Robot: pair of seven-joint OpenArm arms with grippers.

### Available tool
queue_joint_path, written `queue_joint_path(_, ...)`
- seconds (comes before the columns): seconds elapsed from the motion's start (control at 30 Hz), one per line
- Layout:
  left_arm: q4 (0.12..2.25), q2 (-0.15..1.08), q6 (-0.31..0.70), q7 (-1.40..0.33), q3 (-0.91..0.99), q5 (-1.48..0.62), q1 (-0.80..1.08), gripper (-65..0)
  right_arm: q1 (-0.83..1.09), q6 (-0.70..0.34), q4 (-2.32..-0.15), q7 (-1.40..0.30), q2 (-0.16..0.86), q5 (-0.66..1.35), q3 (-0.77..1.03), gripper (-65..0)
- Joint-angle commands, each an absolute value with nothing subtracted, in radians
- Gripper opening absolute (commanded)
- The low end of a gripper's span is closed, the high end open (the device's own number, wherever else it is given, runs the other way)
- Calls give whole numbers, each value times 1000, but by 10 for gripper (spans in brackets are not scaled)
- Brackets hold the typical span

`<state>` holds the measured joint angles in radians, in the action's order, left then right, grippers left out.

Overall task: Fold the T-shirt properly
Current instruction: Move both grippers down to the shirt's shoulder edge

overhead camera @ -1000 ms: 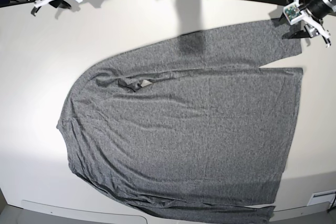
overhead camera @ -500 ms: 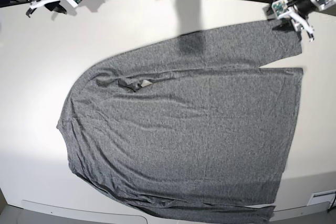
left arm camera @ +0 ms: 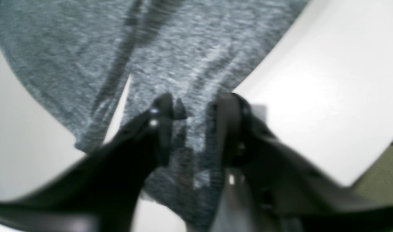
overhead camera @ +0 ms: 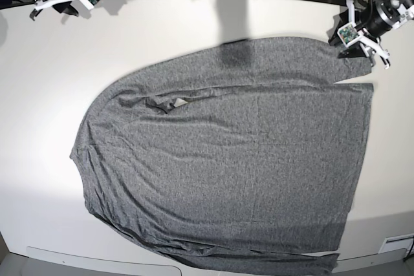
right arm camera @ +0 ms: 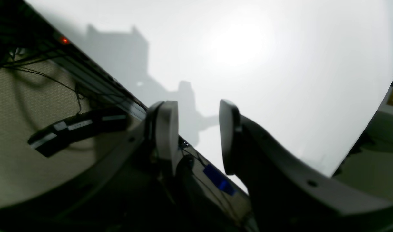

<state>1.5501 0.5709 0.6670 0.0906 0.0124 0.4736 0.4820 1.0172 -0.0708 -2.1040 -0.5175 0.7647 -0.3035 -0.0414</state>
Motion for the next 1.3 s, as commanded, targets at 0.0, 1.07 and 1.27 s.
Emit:
queue_joint_path(0.0,1535,585,698,-7,12,535,498,-527,1028,-44,-2123,-509,776,-327,-39,-434)
queue_joint_path(1.07,1541,585,698,-7,12,496,513,-650,352,-340,-1850,-375,736,-296,-385,-243)
queue_joint_path(1.27,1541,585,698,-7,12,496,513,-650,218,-425,-1726,-403,723,-295,-453,-243)
